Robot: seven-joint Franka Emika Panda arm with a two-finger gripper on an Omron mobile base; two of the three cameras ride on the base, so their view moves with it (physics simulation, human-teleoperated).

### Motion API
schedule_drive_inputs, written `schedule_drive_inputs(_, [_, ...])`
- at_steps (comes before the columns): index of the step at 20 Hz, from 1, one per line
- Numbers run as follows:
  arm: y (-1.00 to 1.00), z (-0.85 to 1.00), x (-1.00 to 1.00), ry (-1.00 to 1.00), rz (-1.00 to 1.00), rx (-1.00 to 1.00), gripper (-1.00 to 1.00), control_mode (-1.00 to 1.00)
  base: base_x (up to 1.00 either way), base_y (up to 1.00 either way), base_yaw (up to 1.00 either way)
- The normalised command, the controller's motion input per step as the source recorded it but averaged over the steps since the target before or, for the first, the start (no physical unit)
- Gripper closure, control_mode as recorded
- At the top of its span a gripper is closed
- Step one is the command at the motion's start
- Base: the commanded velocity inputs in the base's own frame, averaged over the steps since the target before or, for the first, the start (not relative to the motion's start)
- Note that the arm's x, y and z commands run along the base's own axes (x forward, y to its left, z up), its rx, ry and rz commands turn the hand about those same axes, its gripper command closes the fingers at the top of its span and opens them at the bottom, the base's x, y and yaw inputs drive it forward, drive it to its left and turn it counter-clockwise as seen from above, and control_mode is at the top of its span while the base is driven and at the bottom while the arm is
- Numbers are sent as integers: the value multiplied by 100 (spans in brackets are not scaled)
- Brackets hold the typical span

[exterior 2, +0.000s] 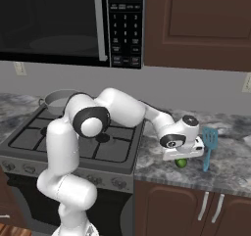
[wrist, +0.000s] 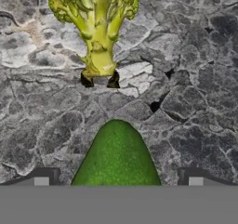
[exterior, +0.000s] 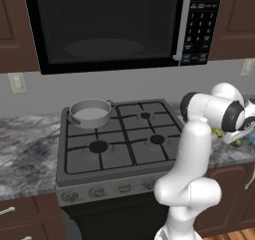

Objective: Put the avocado and broccoli in the pot. Retrieve the spatula and lightly stir the vegetables in the pot.

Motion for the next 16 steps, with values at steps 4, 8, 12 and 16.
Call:
schedule_drive_inputs(4, [0,-20,0,0,0,0,-100,-100,0,0,0])
schedule_drive_inputs(8, [0,0,0,0,0,0,100,-100,0,0,0])
schedule_drive_inputs(12, [0,0,0,0,0,0,100,-100,0,0,0])
schedule_drive_inputs(16, [0,3,0,-1,0,0,100,-100,0,0,0])
